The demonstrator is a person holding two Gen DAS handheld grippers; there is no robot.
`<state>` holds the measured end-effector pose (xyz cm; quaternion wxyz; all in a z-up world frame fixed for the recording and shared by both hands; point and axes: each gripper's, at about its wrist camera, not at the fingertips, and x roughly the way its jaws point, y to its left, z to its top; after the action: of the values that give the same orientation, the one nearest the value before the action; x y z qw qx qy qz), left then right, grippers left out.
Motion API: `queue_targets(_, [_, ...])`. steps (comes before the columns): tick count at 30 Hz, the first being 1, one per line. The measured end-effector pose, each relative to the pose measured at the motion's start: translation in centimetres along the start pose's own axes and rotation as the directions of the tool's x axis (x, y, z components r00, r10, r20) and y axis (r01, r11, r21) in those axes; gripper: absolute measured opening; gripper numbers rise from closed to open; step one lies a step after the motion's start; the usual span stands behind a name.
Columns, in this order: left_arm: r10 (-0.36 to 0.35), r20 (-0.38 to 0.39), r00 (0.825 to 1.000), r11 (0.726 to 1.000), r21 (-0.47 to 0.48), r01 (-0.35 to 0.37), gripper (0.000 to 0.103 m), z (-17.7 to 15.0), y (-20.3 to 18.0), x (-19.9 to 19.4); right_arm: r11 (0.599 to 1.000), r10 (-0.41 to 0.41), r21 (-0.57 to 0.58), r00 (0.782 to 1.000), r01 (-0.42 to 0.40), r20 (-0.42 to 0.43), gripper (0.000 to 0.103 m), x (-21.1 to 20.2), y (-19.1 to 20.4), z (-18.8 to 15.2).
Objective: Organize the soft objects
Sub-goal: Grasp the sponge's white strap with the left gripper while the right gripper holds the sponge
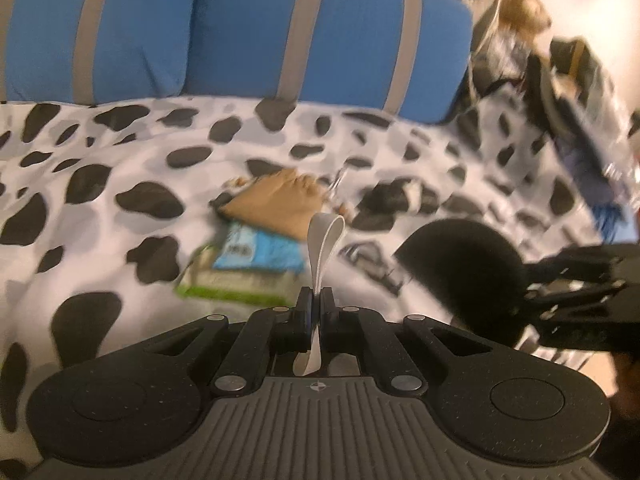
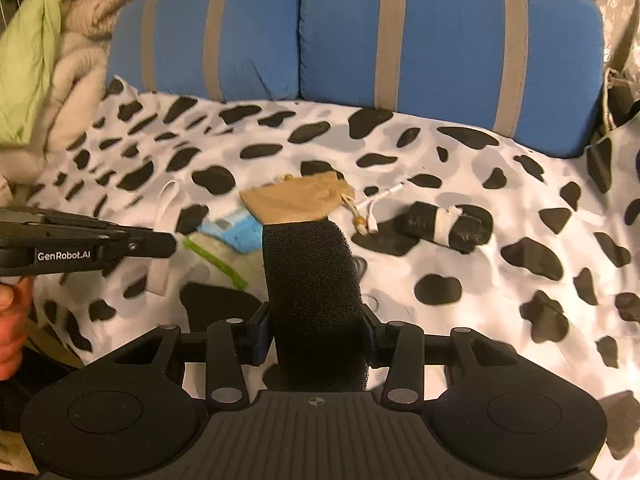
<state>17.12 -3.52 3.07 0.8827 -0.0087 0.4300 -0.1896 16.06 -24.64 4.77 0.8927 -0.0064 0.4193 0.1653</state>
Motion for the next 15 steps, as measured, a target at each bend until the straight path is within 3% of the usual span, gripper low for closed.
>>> queue_targets(3, [0.045,-0.027,0.999,0.999,0.018,-0.045,0.003,-0.8,0.0,-0.6,0.999,-0.041,-0.012,0.999,0.040,-0.007,0.046,-0.4,0.8,-0.9])
queue_targets(15, [0.068,-0.054,0.996,0.998,0.011,-0.067,0.003,-3.7,-0.2,-3.5,0.998,-0.050,0.031,0.998,0.051,-0.034,0.046,-2.6,2.7,-4.3])
